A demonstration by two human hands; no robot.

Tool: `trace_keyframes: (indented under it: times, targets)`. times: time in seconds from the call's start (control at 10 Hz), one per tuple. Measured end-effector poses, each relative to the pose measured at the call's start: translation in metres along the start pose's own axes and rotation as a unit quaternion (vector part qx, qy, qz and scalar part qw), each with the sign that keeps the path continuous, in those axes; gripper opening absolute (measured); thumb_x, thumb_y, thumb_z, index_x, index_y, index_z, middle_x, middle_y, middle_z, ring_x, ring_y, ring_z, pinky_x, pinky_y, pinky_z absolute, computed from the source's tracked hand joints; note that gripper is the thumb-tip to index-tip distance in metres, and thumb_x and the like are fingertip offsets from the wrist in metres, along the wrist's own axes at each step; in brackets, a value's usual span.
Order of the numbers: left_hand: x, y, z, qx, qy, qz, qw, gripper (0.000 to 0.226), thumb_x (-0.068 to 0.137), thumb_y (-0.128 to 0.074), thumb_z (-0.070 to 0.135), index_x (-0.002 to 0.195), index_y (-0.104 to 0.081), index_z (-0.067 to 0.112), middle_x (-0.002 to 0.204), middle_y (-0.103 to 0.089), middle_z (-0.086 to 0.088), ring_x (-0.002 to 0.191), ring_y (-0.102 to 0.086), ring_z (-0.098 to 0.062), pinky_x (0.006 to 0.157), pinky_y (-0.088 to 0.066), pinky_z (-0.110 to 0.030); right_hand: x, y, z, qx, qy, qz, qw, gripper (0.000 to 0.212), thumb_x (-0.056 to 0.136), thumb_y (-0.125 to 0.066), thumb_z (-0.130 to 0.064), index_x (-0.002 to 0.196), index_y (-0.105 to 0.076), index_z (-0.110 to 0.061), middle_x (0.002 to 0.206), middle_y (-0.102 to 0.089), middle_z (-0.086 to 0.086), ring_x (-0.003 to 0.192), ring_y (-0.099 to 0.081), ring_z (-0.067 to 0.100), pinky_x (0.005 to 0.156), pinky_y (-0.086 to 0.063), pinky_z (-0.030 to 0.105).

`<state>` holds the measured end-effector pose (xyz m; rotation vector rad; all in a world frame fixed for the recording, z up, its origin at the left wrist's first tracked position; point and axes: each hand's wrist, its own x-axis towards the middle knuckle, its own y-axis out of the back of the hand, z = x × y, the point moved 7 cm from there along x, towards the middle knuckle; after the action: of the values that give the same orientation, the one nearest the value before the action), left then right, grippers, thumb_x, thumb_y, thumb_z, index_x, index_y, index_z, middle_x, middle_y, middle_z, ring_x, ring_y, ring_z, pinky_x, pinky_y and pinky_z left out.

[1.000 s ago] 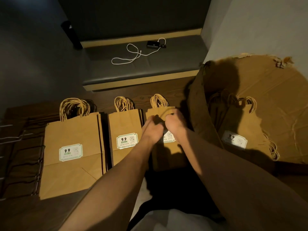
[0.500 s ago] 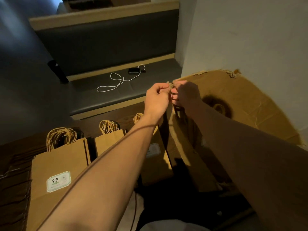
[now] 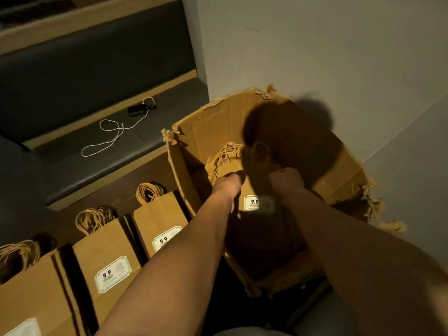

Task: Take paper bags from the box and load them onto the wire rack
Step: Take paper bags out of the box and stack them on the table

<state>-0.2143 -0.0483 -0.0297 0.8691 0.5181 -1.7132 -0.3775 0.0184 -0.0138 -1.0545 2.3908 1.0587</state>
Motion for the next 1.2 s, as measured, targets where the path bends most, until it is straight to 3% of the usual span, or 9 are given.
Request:
trace_keyframes:
  times: [0.2, 0.3, 0.5, 0.6, 0.7, 0.9, 1.0, 1.1, 1.2]
  targets:
    - [0.039, -0.013, -0.025, 0.057, 0.074, 0.04, 0.995, 0.072, 0.073, -0.065, 0.038, 0.137, -0.051, 0.009, 0.129, -0.06, -0.013, 0.114, -0.059, -0.036, 0.097, -0.051, -0.042, 0.041, -0.006, 0.038, -0.058, -0.054, -0.029, 0.996, 0.055, 0.083, -0.061, -0.022, 0.133, -0.046, -0.003, 0.128, -0.051, 0.019, 0.107, -0.054, 0.036, 0.088, -0.049, 0.039]
    - [0.058, -0.011, -0.037, 0.071, 0.093, 0.061, 0.991, 0.068, 0.08, -0.068, 0.033, 0.14, -0.047, 0.008, 0.13, -0.058, -0.016, 0.115, -0.058, -0.036, 0.099, -0.051, -0.043, 0.049, -0.011, 0.044, -0.098, -0.059, -0.056, 0.992, 0.05, 0.085, -0.064, -0.026, 0.129, -0.049, -0.008, 0.126, -0.051, 0.015, 0.1, -0.051, 0.027, 0.084, -0.048, 0.036]
    - [0.062, -0.013, -0.041, 0.068, 0.095, 0.043, 0.992, 0.069, 0.086, -0.07, 0.009, 0.146, -0.038, 0.001, 0.133, -0.056, -0.022, 0.117, -0.06, -0.037, 0.078, -0.057, -0.041, 0.062, -0.012, 0.046, -0.229, -0.068, -0.062, 0.969, 0.075, 0.087, -0.061, -0.042, 0.148, -0.025, -0.017, 0.155, -0.017, 0.017, 0.14, -0.02, 0.041, 0.113, -0.023, 0.051]
    - [0.069, -0.021, -0.04, 0.04, 0.077, 0.024, 0.996, 0.065, 0.097, -0.06, 0.027, 0.149, -0.031, 0.002, 0.142, -0.046, -0.026, 0.13, -0.049, -0.037, 0.095, -0.05, -0.043, 0.066, -0.02, 0.048, -0.173, -0.073, -0.075, 0.979, 0.09, 0.083, -0.066, -0.042, 0.152, -0.014, -0.015, 0.155, -0.019, 0.018, 0.14, -0.022, 0.041, 0.113, -0.027, 0.051]
    - [0.058, -0.033, -0.032, 0.056, 0.006, 0.013, 0.998, 0.037, 0.107, -0.035, 0.019, 0.131, -0.049, -0.005, 0.128, -0.051, -0.029, 0.127, -0.049, -0.039, 0.09, -0.051, -0.03, 0.066, -0.029, 0.046, -0.076, -0.069, -0.074, 0.992, 0.081, 0.085, -0.064, -0.038, 0.15, -0.023, -0.012, 0.149, -0.034, 0.016, 0.133, -0.037, 0.037, 0.105, -0.038, 0.047]
    - [0.027, -0.039, -0.001, 0.007, -0.071, -0.027, 0.997, 0.04, 0.09, -0.066, 0.0, 0.128, -0.055, 0.006, 0.124, -0.064, -0.009, 0.113, -0.059, -0.027, 0.096, -0.048, -0.038, 0.057, -0.017, 0.018, 0.011, 0.002, -0.029, 1.0, 0.059, 0.082, -0.057, -0.037, 0.139, -0.042, -0.027, 0.126, -0.053, 0.008, 0.104, -0.055, 0.031, 0.09, -0.047, 0.044]
    - [0.014, -0.029, 0.03, 0.031, -0.142, -0.028, 0.989, 0.029, 0.092, -0.067, 0.01, 0.117, -0.054, 0.018, 0.106, -0.066, 0.0, 0.094, -0.062, -0.034, 0.061, -0.05, -0.026, 0.052, -0.015, -0.007, 0.119, 0.031, -0.065, 0.99, 0.055, 0.088, -0.061, -0.024, 0.14, -0.043, -0.02, 0.117, -0.054, 0.005, 0.091, -0.059, 0.024, 0.074, -0.048, 0.033]
    - [0.005, -0.015, 0.05, -0.05, -0.195, -0.036, 0.979, 0.031, 0.086, -0.069, -0.002, 0.115, -0.061, 0.008, 0.092, -0.069, 0.002, 0.08, -0.068, -0.029, 0.053, -0.054, -0.019, 0.04, -0.011, -0.035, 0.175, 0.07, -0.081, 0.979, 0.037, 0.083, -0.067, -0.021, 0.12, -0.06, -0.018, 0.114, -0.065, 0.01, 0.097, -0.064, 0.028, 0.086, -0.053, 0.041]
    - [0.0, -0.006, 0.064, -0.112, -0.207, -0.054, 0.97, 0.03, 0.083, -0.073, 0.002, 0.109, -0.062, 0.015, 0.101, -0.073, -0.004, 0.101, -0.068, -0.029, 0.088, -0.057, -0.042, 0.025, -0.008, -0.058, 0.23, 0.088, -0.091, 0.965, 0.025, 0.081, -0.07, -0.018, 0.103, -0.064, -0.029, 0.107, -0.068, 0.004, 0.098, -0.065, 0.027, 0.088, -0.054, 0.046]
